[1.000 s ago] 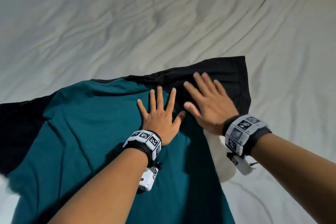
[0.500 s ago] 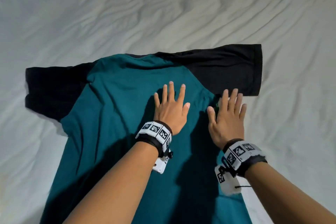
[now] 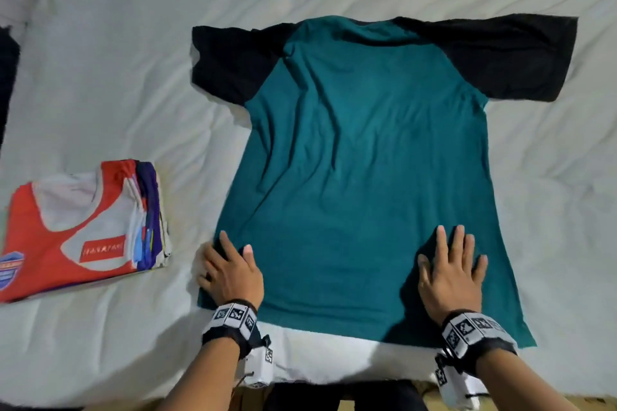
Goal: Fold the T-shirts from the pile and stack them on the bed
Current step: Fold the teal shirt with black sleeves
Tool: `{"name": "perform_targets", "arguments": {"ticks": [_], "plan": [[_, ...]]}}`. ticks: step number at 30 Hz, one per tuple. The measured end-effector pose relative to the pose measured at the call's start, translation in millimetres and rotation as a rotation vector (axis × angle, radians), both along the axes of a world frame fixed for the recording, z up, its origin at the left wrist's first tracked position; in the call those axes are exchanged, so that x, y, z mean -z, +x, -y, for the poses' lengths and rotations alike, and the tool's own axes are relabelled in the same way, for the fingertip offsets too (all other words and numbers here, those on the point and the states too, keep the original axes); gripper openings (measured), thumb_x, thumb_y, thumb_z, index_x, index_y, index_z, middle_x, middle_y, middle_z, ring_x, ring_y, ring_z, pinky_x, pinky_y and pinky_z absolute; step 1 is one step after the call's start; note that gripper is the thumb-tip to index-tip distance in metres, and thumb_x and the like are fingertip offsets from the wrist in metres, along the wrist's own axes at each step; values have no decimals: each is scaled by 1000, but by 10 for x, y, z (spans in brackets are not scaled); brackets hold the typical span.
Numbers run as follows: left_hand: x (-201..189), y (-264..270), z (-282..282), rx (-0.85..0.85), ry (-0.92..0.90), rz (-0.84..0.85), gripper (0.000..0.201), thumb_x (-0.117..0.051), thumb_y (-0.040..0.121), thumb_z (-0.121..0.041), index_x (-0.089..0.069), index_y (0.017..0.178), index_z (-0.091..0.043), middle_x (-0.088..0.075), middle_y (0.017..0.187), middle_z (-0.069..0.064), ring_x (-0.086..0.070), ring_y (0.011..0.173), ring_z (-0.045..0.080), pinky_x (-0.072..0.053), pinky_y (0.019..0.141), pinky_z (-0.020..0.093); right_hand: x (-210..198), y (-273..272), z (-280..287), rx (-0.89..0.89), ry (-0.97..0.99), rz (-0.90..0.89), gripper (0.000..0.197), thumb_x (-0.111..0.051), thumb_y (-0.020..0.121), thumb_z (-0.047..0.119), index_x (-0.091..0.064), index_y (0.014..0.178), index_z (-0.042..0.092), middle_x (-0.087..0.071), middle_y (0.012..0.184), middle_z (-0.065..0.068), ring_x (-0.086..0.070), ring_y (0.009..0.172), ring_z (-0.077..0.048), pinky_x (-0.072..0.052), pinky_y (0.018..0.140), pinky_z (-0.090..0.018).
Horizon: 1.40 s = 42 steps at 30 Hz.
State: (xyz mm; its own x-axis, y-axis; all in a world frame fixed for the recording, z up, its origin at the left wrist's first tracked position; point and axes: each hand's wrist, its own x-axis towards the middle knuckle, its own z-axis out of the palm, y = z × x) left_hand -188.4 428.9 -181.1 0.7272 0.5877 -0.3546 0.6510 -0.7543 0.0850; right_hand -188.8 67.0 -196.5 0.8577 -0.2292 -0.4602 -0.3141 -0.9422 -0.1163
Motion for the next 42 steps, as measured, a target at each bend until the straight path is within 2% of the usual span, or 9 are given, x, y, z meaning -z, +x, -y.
{"name": "perform_targets", "arguments": {"ticks": [5,11,14,19,23,27,34,38,42], "plan": [[-77,-20,-394,-159,-92,3,45,-41,104,-46,-44,130,-10,-56,126,25,-52,116,43,-40,95,56,-120,-251,15,122,-81,-51,75,-32,99,62,-10,162,28,7,170,-7,9,156,-30,5,122,-61],[-126,-136,-561,-136,-311,84,32,-45,107,-28,-46,133,-10,-61,120,28,-59,107,46,-48,86,50,-186,-467,-142,174,-77,-19,74,-36,98,62,-15,158,24,2,170,-11,5,156,-30,4,120,-60],[-122,-164,-611,-154,-357,115,27,-47,106,-24,-50,127,-7,-60,118,29,-59,105,45,-48,85,48,-209,-456,-58,335,-112,46,76,-32,98,61,-18,157,16,-3,168,-16,3,155,-33,4,121,-60],[-23,-39,-633,-151,-326,89,44,-47,105,-38,-59,122,0,-62,125,26,-56,115,45,-44,95,49,-216,-360,189,584,-169,92,80,-30,98,59,-25,151,0,-32,154,-27,-30,142,-43,-16,117,-63],[-27,-57,-537,-200,-352,104,35,-46,107,-30,-56,119,0,-60,126,27,-55,114,47,-44,92,49,-291,-287,340,678,-79,92,48,-33,104,43,-45,120,0,-54,126,-32,-52,115,-50,-35,100,-57],[-250,-155,-522,-181,-341,80,40,-42,109,-32,-53,134,-2,-58,131,27,-54,119,47,-44,93,50,-549,-399,424,642,22,72,31,-31,107,34,-39,111,4,-58,115,-36,-59,99,-52,-40,75,-48],[-565,-433,-729,-132,-183,27,51,-32,109,-47,-61,118,-6,-64,117,25,-61,105,44,-48,87,50,-904,-664,501,543,-24,50,32,-31,107,37,-37,105,6,-62,109,-34,-61,94,-48,-42,72,-47],[-428,-705,-744,-91,-129,-27,54,-27,109,-48,-58,123,-6,-63,118,27,-61,107,46,-47,89,51,-780,-892,475,530,-19,20,31,-31,107,36,-35,104,6,-63,106,-35,-62,91,-47,-43,71,-47],[-245,-903,-783,-43,-52,-58,54,-23,109,-49,-53,123,-7,-65,114,24,-62,103,45,-43,78,47,-624,-1029,429,530,-31,-3,29,-28,108,38,-30,104,10,-64,108,-33,-63,91,-47,-42,73,-47]]}}
